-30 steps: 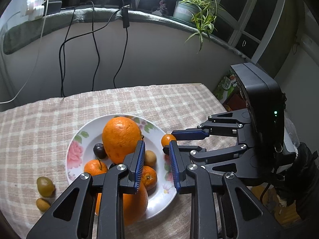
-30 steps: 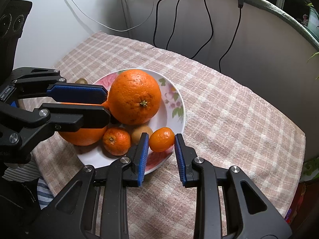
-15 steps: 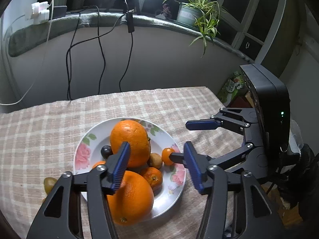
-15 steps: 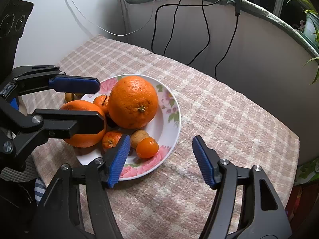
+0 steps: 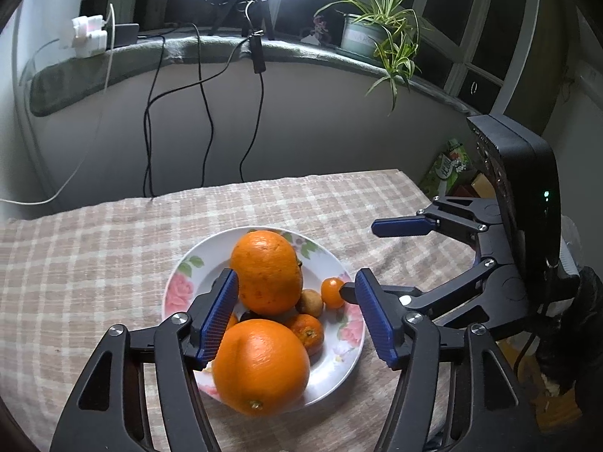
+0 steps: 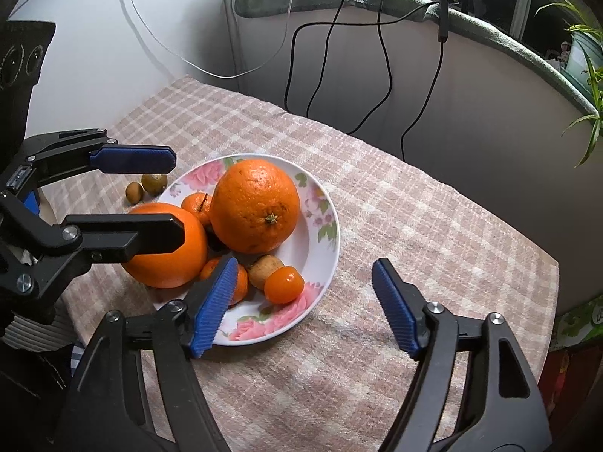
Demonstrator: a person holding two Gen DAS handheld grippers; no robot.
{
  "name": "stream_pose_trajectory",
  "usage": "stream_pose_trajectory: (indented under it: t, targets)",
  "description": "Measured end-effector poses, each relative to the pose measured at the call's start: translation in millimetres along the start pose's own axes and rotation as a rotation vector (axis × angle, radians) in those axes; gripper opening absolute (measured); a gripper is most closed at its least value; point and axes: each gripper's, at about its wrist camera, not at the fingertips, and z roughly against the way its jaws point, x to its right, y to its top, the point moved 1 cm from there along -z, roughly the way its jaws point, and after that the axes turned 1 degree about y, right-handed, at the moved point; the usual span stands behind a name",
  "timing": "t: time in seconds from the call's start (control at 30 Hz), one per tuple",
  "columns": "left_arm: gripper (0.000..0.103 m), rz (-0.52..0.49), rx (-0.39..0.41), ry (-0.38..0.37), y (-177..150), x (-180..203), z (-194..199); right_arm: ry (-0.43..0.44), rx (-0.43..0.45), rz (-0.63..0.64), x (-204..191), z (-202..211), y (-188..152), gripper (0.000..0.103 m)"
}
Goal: Organize fruits
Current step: 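Withdraw both open tools from the plate toward the remaining kiwis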
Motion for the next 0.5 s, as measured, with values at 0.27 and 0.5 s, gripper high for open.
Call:
stream_pose_trajectory:
  t: [0.27,0.5]
  targets:
    - [0.064,-0.010,0.033,0.037,-2,-8,13,-0.004,0.009,0.007,-8,2,6,0.079]
    - [0.064,0.004,0.057,0.085,-8,-31,29,0.018,0.040,-0.002,-15,8,15,0.079]
